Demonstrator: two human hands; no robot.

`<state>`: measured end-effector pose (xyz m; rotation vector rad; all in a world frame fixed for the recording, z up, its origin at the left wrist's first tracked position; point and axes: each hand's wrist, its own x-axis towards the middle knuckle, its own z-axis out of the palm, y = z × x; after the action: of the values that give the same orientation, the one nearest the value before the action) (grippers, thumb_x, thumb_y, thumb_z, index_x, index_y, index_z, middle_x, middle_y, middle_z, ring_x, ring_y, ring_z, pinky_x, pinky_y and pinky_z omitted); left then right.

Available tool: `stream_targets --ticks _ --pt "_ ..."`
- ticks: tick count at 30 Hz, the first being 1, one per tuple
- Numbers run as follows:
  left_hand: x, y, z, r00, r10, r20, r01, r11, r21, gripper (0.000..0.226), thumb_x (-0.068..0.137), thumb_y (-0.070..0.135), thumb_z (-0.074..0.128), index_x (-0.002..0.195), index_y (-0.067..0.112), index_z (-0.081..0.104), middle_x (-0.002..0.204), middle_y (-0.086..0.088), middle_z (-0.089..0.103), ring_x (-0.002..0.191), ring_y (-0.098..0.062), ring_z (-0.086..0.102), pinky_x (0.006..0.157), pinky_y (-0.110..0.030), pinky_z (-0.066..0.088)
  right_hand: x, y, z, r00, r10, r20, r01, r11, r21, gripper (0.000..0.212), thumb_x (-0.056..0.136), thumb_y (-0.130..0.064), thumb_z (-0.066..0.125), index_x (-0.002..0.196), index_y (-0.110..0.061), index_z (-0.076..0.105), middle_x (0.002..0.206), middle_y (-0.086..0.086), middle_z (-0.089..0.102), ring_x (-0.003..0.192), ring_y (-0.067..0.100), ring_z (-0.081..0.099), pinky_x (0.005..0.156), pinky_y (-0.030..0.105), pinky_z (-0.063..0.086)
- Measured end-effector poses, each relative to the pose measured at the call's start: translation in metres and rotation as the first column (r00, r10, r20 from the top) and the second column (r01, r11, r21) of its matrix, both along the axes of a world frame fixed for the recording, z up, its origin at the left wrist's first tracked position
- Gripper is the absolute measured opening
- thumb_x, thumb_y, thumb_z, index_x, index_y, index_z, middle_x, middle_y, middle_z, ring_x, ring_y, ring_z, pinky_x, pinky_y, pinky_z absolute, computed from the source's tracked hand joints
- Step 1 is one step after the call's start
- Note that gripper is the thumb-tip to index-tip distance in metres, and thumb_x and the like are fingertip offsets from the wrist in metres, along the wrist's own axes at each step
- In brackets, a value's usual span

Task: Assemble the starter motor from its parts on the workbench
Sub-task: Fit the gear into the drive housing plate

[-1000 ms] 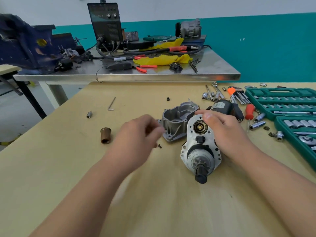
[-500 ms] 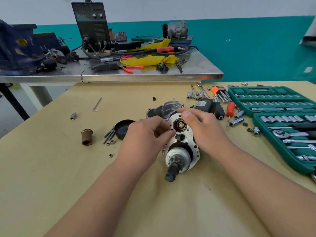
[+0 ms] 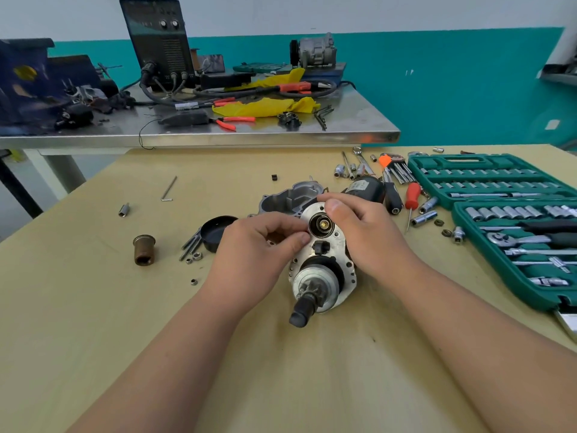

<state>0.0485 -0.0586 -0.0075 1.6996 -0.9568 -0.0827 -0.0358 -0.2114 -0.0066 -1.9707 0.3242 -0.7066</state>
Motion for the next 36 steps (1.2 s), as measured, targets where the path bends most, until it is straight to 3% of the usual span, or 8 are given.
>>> stream_targets --ticks 5,10,14,21,26,31,33,36 --pt "0.005 0.002 0.0 0.993 -0.045 -0.108 0.044 0.999 -0.016 0.019 0.082 0.011 0.076 0.079 0.029 0.072 0.078 0.009 0.073 0.078 -0.017 0.069 0.075 -0.026 0.056 0.001 0.001 -0.001 1.0 0.004 0.004 -0.004 1.0 0.007 0.019 0.084 -0.048 0.046 0.084 -0.053 0.064 0.092 -0.032 0.067 0.093 -0.009 0.06 0.079 0.019 0.045" --pt "0.004 0.001 -0.002 0.988 -0.098 -0.116 0.099 0.995 0.007 0.026 0.083 0.013 0.075 0.071 0.035 0.071 0.081 0.001 0.066 0.074 -0.015 0.058 0.071 -0.022 0.048 0.002 0.0 -0.002 1.0 0.001 0.001 -0.001 1.0 0.016 0.016 0.091 -0.041 0.05 0.09 -0.051 0.063 0.092 -0.035 0.064 0.098 -0.018 0.054 0.077 0.009 0.038" --pt "0.004 -0.002 -0.005 0.981 -0.082 -0.177 0.079 0.997 -0.023 0.018 0.086 0.012 0.072 0.077 0.028 0.071 0.081 -0.003 0.07 0.081 -0.031 0.061 0.078 -0.04 0.053 0.002 -0.001 -0.003 1.0 -0.004 0.002 0.004 1.0 0.028 0.018 0.092 -0.041 0.05 0.088 -0.051 0.064 0.093 -0.032 0.067 0.097 -0.012 0.058 0.081 0.016 0.043" --pt "0.004 -0.001 -0.004 0.982 -0.043 -0.183 0.043 0.999 -0.004 0.015 0.086 0.013 0.071 0.077 0.026 0.071 0.077 0.006 0.07 0.073 -0.01 0.06 0.074 -0.03 0.052 0.002 0.0 -0.003 1.0 -0.005 0.016 0.005 1.0 -0.002 0.021 0.094 -0.037 0.049 0.086 -0.051 0.063 0.089 -0.039 0.063 0.095 -0.017 0.055 0.076 0.006 0.041" --pt "-0.002 -0.004 -0.004 0.994 0.046 -0.097 -0.044 0.999 0.022 0.012 0.083 0.021 0.075 0.074 0.023 0.068 0.068 -0.003 0.069 0.055 -0.004 0.052 0.054 -0.014 0.043 0.001 0.002 -0.002 0.999 -0.019 0.036 0.02 0.999 -0.027 0.02 0.094 -0.036 0.05 0.086 -0.051 0.061 0.084 -0.047 0.058 0.093 -0.023 0.051 0.07 -0.005 0.035" --pt "-0.005 -0.003 -0.003 0.971 0.182 0.153 -0.195 0.978 0.072 0.018 0.082 0.025 0.075 0.068 0.03 0.066 0.071 0.009 0.063 0.065 0.0 0.054 0.059 -0.006 0.037 0.001 0.004 -0.002 0.999 -0.025 0.045 0.027 0.999 -0.042 0.022 0.095 -0.033 0.051 0.086 -0.052 0.059 0.082 -0.049 0.056 0.091 -0.026 0.05 0.069 -0.005 0.034" --pt "-0.007 -0.004 -0.001 0.932 0.197 0.304 -0.23 0.97 0.079 0.012 0.083 0.024 0.074 0.072 0.027 0.07 0.075 0.012 0.06 0.067 -0.004 0.056 0.063 -0.009 0.039 0.001 0.004 -0.002 0.999 -0.03 0.044 0.032 0.999 -0.041 0.023 0.095 -0.033 0.052 0.085 -0.052 0.059 0.08 -0.049 0.057 0.09 -0.026 0.05 0.068 -0.005 0.034" --pt "-0.01 -0.007 -0.001 0.851 0.194 0.487 -0.247 0.968 0.046 0.01 0.083 0.022 0.069 0.079 0.015 0.075 0.076 0.005 0.061 0.064 -0.018 0.059 0.073 -0.038 0.05 0.001 0.003 -0.003 0.998 -0.038 0.048 0.04 0.999 -0.027 0.02 0.095 -0.032 0.053 0.087 -0.049 0.059 0.078 -0.046 0.059 0.088 -0.026 0.051 0.069 -0.005 0.035"
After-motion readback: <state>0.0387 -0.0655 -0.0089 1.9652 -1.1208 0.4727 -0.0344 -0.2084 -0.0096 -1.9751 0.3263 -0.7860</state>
